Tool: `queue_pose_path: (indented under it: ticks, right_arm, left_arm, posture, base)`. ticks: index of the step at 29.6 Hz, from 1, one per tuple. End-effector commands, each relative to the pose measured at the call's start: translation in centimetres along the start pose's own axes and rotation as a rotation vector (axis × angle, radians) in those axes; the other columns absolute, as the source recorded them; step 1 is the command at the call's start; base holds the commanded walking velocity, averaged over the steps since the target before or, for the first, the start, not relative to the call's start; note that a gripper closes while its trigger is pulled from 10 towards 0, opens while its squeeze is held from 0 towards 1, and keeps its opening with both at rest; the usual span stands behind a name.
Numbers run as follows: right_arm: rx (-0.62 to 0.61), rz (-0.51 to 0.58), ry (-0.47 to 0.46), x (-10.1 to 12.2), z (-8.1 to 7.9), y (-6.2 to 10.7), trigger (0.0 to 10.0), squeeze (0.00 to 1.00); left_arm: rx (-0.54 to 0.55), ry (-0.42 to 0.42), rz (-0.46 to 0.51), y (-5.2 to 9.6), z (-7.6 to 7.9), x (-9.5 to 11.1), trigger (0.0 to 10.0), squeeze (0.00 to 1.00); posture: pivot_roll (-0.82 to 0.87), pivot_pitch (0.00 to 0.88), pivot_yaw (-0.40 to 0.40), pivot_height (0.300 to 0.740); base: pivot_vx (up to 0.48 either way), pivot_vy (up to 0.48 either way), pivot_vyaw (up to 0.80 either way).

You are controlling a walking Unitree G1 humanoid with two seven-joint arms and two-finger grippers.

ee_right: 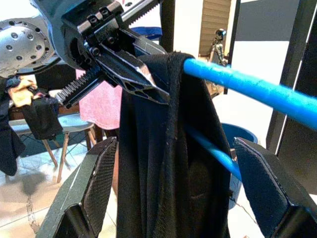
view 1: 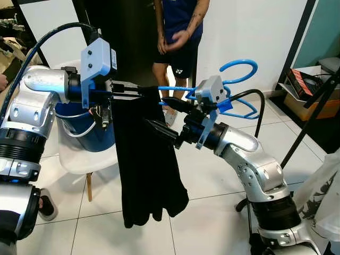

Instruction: Hang hanger

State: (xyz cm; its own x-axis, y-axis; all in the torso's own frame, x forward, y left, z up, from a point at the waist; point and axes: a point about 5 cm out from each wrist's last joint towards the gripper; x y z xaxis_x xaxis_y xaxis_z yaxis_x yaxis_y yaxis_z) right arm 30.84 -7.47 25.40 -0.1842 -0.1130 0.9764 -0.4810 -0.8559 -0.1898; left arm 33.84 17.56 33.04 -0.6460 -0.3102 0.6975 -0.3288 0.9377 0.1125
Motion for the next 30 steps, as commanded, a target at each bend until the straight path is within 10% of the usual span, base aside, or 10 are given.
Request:
queue_pose_path:
  ticks: [1, 9, 30]
  right_arm:
    - [0.011, 0.0, 0.005, -0.1, -0.2, -0.5, 10.0, 0.0]
    - [0.31, -0.144, 0.029, -1.9, -3.6, 1.3, 10.0, 0.0]
    - [0.404, -0.519, 0.112, -6.8, -4.2, 3.5, 10.0, 0.0]
  left_arm:
    - [-0.001, -0.03, 0.029, -0.1, -0.5, 1.0, 10.0, 0.0]
    - [0.021, -0.04, 0.018, 0.2, -0.9, 1.1, 10.0, 0.0]
    - [0.093, -0.094, 0.044, 0.6, -2.7, 2.7, 10.0, 0.0]
  posture:
    - [-0.04, 0.0, 0.064, 0.74]
    - [-0.05, 0.0, 0.067, 0.74]
    - [-0.04, 0.0, 0.066, 0.74]
  base:
    - [0.0, 0.0, 0.0]
    - [0.0, 0.0, 0.0]
    - [0.0, 0.0, 0.0]
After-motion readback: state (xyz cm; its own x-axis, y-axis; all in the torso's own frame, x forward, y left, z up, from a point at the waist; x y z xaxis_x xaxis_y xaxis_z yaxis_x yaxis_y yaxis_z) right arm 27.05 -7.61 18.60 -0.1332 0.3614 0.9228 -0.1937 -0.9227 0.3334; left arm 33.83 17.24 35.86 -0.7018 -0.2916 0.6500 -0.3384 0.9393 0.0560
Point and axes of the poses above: a point about 5 cm out from each wrist's last joint towards the gripper, its own y axis pointing back from the gripper into the wrist, its own x axis along the axis of the wrist's last joint, z = x × y, and after that the axes turned 2 degrees about -y, right-handed
